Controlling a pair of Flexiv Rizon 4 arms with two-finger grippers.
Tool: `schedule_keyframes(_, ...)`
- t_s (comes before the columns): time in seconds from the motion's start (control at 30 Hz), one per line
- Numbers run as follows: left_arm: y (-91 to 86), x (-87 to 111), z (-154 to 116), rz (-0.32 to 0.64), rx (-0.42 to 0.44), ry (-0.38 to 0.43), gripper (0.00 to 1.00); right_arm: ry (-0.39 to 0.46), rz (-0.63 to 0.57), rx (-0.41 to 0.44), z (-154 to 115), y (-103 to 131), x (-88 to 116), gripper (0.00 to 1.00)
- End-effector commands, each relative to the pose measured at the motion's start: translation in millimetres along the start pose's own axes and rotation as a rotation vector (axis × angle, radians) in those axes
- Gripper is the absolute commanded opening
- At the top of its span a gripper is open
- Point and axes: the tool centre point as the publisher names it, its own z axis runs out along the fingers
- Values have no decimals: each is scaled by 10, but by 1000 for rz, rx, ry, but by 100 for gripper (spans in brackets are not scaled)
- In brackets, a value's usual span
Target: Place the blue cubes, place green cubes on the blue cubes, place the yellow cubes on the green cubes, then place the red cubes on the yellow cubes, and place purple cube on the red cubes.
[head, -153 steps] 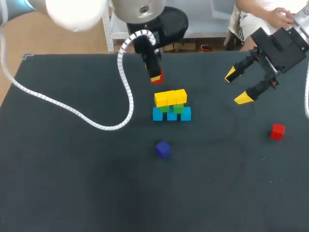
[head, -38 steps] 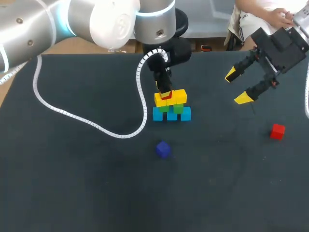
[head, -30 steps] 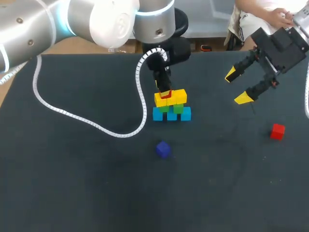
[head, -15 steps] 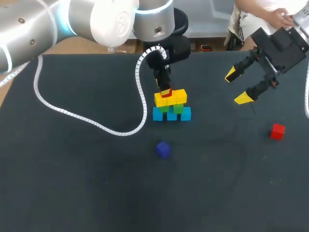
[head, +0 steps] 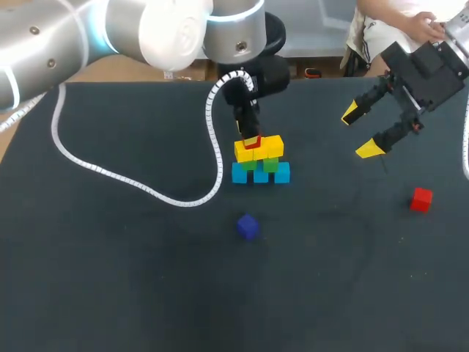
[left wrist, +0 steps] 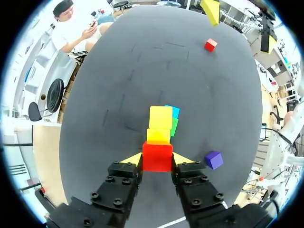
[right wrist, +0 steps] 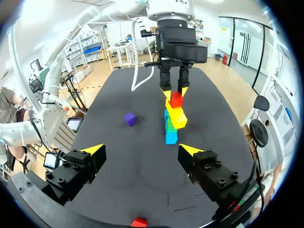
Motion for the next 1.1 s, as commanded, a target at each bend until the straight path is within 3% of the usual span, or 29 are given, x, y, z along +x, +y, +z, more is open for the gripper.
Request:
schedule_keyframes(0.03, 38, -45, -9, 4, 6, 7, 0, -1, -1, 0, 3, -2, 3, 100)
schedule_keyframes(0.77, 13, -24, -6, -4, 11, 15, 0, -1, -1, 0, 3, -2, 3, 100)
schedule_keyframes(0.97, 18, -34, 1, -4, 12, 14, 14, -1, -1, 0, 3, -2, 3, 100)
schedule_keyframes(1.1, 24, -37, 3, -5, 13, 15, 33, -1, -1, 0, 3, -2, 3, 100)
